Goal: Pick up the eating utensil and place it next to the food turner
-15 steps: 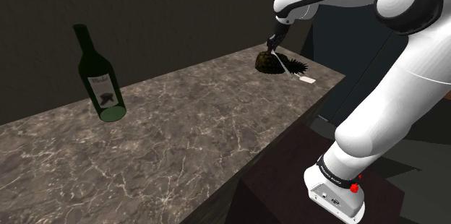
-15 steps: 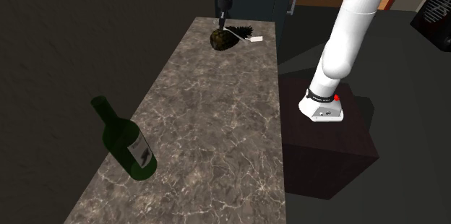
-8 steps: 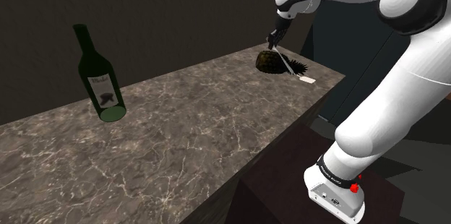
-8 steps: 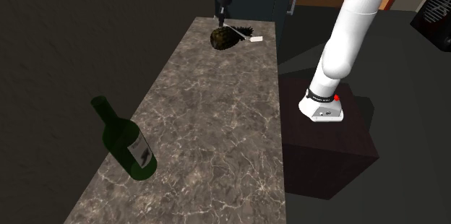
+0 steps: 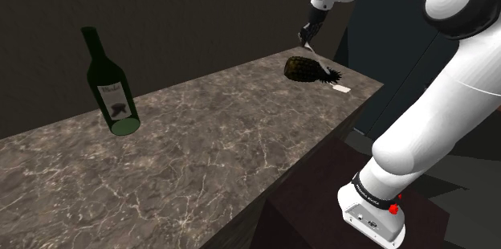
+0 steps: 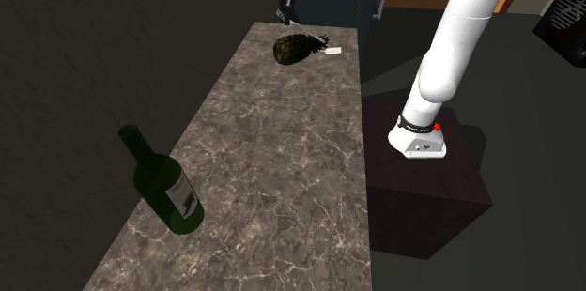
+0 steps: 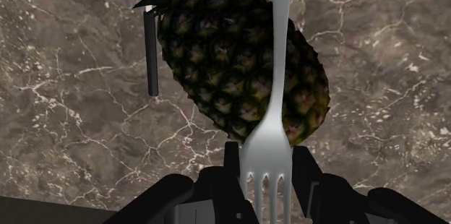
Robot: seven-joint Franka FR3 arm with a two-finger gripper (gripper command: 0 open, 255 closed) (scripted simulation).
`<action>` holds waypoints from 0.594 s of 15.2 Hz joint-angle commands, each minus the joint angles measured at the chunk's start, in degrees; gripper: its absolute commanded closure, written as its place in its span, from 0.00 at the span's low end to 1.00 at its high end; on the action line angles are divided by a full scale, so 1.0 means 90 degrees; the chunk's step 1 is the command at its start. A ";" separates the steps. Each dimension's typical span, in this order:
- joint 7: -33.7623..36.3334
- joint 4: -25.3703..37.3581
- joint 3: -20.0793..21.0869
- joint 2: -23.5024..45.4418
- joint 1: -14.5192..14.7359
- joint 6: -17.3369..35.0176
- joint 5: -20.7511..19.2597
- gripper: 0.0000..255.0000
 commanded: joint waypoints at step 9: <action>0.0015 0.0842 -0.0006 -0.0028 -0.0006 -0.0872 -0.0014 1.00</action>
